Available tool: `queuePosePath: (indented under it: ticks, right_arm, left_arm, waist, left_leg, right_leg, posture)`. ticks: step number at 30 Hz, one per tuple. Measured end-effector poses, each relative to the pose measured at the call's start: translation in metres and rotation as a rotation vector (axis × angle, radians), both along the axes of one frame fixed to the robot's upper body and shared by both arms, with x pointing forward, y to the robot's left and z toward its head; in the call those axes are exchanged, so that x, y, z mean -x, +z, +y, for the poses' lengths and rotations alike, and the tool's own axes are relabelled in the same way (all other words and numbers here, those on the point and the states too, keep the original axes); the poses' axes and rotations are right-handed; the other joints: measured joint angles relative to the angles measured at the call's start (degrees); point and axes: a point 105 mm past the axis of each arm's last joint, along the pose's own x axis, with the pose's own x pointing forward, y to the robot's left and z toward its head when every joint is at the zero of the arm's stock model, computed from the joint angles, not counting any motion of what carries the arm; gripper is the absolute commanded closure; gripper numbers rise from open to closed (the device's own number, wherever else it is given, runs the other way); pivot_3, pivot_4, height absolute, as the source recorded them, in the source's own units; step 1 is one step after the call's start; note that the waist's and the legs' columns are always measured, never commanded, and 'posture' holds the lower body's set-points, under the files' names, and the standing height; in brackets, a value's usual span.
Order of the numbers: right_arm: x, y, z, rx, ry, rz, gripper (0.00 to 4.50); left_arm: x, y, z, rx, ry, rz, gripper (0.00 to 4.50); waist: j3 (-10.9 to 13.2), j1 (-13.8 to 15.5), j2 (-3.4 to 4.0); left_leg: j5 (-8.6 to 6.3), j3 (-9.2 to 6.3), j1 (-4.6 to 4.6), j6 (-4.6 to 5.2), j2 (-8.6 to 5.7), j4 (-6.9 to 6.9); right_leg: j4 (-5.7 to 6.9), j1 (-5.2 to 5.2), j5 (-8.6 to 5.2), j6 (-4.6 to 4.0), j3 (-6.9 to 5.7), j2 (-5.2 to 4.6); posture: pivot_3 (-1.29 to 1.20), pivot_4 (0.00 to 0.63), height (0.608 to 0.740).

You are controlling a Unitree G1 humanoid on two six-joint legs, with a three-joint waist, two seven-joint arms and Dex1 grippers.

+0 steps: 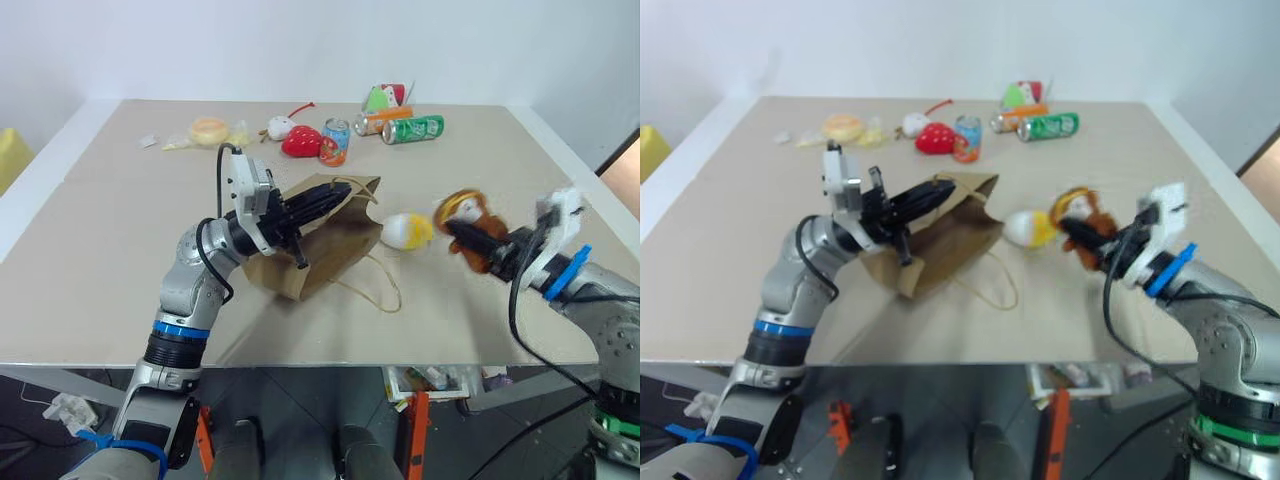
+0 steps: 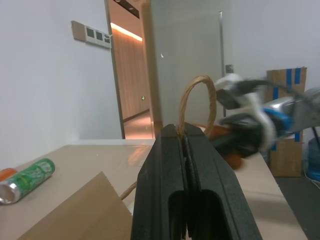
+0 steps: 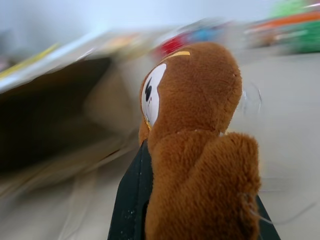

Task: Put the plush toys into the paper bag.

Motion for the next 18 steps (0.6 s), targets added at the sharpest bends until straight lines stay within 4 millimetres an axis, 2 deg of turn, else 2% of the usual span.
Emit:
queuePosePath:
  ticks: [3,5,8,11,18]
  right_arm:
    - [0.002,-0.02,0.025,0.089,0.095,0.062,4.2]
    - [-0.002,-0.025,0.036,0.133,0.122,0.064,4.2]
    - [-0.012,-0.01,0.057,0.14,0.169,-0.007,4.2]
    - [-0.013,-0.002,0.075,0.154,0.233,-0.044,4.2]
    - [-0.018,-0.013,0.087,0.177,0.27,-0.015,4.2]
  left_arm:
    - [0.0,0.0,-0.002,0.001,-0.005,0.003,4.5]
    - [0.0,0.0,-0.002,0.001,-0.008,0.003,4.5]
    - [0.001,0.0,-0.005,0.003,-0.017,0.002,4.5]
    - [0.001,0.0,-0.006,0.003,-0.021,0.002,4.5]
    - [0.001,0.0,-0.005,0.003,-0.016,0.002,4.5]
  waist:
    - [0.0,-0.2,0.0]
    - [0.01,-0.27,0.0]
    - [0.01,-0.47,-0.01]
    - [0.01,-0.48,-0.01]
    - [0.01,-0.33,-0.01]
  left_leg:
    - [0.0,0.06,0.0,0.0,-0.01,0.1]
    - [0.0,0.06,0.01,0.0,-0.01,0.14]
    - [0.01,0.03,0.01,0.01,-0.01,0.16]
    - [0.02,0.02,0.0,0.02,-0.01,0.16]
    - [-0.01,0.0,-0.06,-0.02,-0.01,0.08]
  right_leg:
    - [0.0,-0.03,-0.06,-0.23,0.05,-0.02]
    - [0.0,-0.04,0.0,-0.29,0.06,-0.01]
    - [0.0,-0.04,0.1,-0.32,0.06,-0.01]
    - [0.0,-0.04,0.08,-0.31,0.05,0.0]
    - [0.0,-0.07,0.02,-0.03,0.03,0.0]
  posture:
    - [0.0,0.15,0.74]
    - [0.0,0.15,0.74]
    - [0.0,0.15,0.74]
    - [0.0,0.15,0.74]
    - [0.0,0.15,0.74]
